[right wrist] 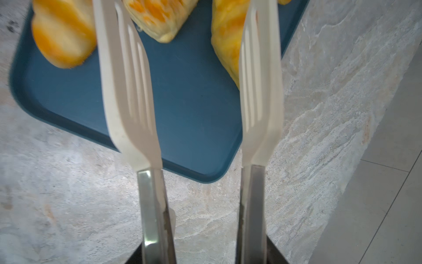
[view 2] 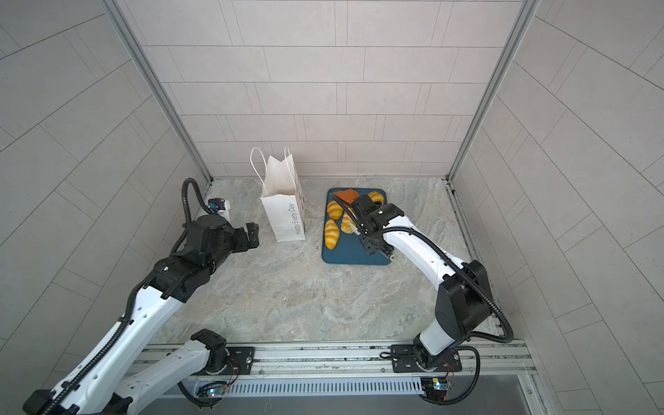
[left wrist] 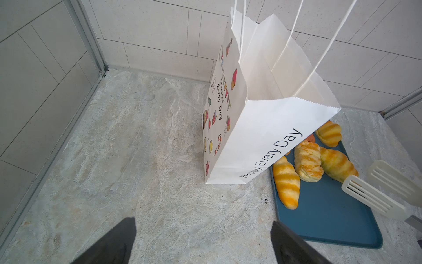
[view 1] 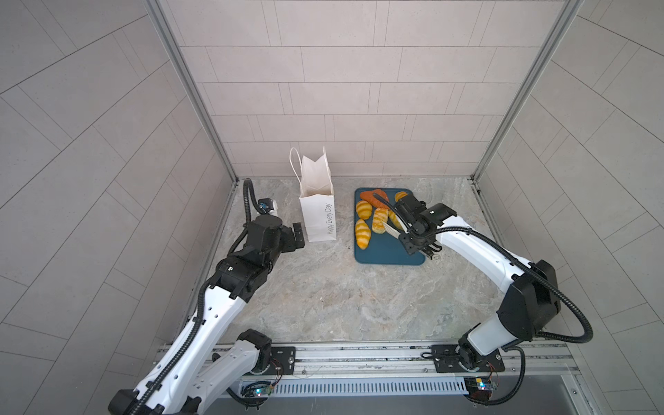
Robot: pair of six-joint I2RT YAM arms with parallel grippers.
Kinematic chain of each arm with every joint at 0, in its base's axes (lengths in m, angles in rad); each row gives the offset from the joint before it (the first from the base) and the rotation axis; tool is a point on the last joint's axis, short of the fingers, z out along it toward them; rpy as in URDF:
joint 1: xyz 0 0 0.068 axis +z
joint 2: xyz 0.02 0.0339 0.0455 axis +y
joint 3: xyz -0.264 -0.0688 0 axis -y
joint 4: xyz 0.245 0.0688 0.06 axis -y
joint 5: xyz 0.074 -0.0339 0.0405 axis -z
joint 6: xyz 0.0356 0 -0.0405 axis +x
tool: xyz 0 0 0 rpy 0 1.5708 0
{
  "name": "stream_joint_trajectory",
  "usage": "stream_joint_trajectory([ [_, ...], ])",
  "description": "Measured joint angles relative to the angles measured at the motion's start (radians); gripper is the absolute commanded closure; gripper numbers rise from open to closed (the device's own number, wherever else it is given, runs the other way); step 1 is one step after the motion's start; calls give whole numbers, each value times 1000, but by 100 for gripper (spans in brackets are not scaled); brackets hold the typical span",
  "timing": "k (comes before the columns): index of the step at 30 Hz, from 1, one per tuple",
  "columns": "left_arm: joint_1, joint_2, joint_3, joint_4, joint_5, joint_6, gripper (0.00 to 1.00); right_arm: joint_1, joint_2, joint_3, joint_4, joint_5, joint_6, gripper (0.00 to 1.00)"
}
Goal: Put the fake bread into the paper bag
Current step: 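Withdraw the tongs from the bag back over the tray with right gripper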
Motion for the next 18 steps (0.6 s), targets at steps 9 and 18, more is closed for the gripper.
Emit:
stream_joint_trajectory([
  [9, -2, 7, 0, 1, 36, 19, 0, -143, -41, -114, 82, -18, -117, 43],
  [18, -15, 20, 0, 1, 83, 60, 0, -202, -26, -136, 172, -68, -217, 42],
])
